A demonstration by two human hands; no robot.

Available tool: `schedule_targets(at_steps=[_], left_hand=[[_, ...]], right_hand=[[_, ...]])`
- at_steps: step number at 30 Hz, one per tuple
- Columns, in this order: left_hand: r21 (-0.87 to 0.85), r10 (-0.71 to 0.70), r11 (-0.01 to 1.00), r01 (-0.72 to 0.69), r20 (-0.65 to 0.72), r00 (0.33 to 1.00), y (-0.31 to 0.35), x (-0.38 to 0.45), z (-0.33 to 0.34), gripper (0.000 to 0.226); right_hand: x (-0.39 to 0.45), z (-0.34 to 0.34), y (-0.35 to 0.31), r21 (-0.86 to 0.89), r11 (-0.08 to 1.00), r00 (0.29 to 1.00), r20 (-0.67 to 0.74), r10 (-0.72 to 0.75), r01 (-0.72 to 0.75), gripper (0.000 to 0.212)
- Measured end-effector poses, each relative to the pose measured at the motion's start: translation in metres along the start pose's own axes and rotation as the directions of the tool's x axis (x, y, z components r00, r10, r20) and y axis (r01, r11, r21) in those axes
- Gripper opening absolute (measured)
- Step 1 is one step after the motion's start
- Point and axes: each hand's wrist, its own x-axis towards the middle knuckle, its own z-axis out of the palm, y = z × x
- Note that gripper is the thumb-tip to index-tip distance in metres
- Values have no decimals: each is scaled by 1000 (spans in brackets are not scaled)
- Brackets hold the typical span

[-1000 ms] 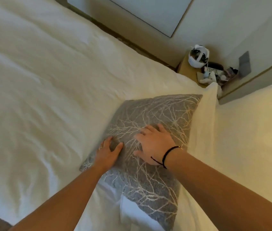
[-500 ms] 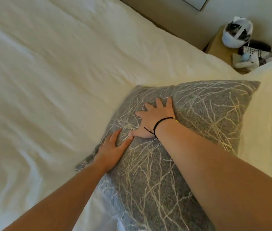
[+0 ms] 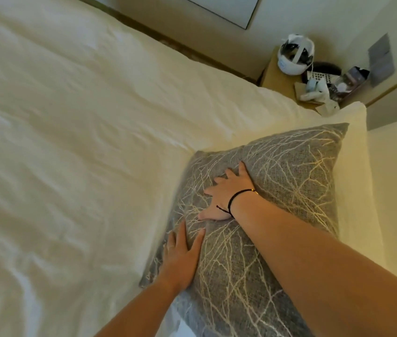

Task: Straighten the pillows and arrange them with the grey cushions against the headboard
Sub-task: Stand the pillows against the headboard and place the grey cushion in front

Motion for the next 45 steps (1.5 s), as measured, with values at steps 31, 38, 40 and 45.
schedule_targets(at_steps=[31,38,40,45], left_hand=[[549,535,681,-484,79,841,119,-178,35,119],[623,471,661,-418,88,877,125,-184,39,118],[631,452,663,-403,91,887,127,-186,41,117],[608,438,685,-401,96,894,128,-190,43,115]], right_hand=[[-421,233,-94,962,14,840,231,491,-272,38],[-448,263,-84,991,24,852,102,514,-133,45],[-447,271,-88,992,-20,856,121,502,-128,45],[-448,270,-95,988,-74,843,152,517,-133,44]])
